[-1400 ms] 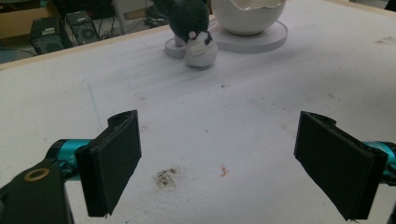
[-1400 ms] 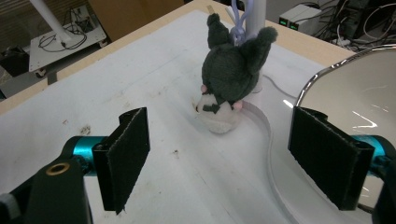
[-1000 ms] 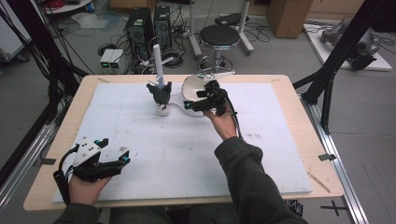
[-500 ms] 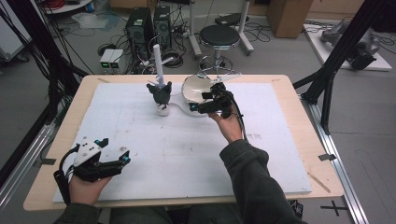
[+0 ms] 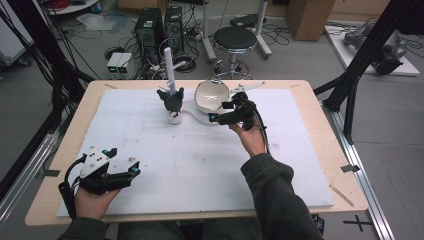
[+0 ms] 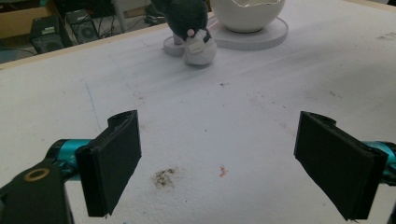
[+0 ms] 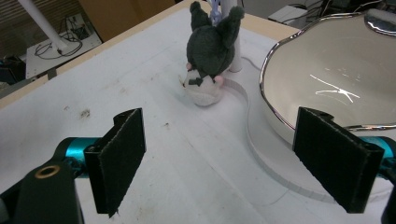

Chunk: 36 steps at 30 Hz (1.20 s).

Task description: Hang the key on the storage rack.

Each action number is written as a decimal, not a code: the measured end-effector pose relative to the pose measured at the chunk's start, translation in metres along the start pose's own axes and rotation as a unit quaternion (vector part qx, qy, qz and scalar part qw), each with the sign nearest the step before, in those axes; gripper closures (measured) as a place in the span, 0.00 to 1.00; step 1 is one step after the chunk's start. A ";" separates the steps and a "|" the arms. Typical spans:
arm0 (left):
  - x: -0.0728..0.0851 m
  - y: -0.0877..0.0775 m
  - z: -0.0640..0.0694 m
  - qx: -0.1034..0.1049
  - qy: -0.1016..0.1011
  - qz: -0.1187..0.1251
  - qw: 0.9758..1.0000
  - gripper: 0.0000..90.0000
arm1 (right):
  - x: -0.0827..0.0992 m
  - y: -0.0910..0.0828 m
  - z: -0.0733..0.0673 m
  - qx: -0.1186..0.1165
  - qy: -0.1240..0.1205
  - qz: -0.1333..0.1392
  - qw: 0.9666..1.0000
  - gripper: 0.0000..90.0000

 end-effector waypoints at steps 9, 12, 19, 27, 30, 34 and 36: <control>0.000 0.002 0.001 0.002 0.002 -0.002 1.000 0.17 | 0.007 -0.006 0.002 0.002 0.003 -0.001 1.000 0.17; 0.000 0.002 0.002 0.002 0.002 -0.002 1.000 0.17 | 0.010 -0.009 0.003 0.004 0.006 -0.003 1.000 0.16; 0.000 0.002 0.002 0.001 0.002 -0.003 1.000 0.17 | 0.016 -0.014 0.005 0.006 0.007 -0.004 1.000 0.15; 0.000 0.003 0.003 0.003 0.003 -0.003 1.000 0.17 | 0.021 -0.020 0.006 0.009 0.007 -0.002 1.000 0.15; 0.000 0.003 0.003 0.003 0.003 -0.004 1.000 0.17 | 0.023 -0.022 0.007 0.009 0.010 -0.002 1.000 0.14; 0.000 0.003 0.003 0.003 0.003 -0.004 1.000 0.17 | 0.026 -0.025 0.007 0.011 0.010 -0.002 1.000 0.14; 0.000 0.003 0.003 0.003 0.005 -0.004 1.000 0.17 | 0.028 -0.026 0.007 0.012 0.011 -0.002 1.000 0.14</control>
Point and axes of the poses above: each handheld gripper's, and its own axes: y roughly forward along the jaws, x roughly out of its underside, z roughly to its right, the point moved 2 cm from there along y, roughly forward along the jaws, and after that the axes turned 2 degrees about -z, right-handed, at the moved point
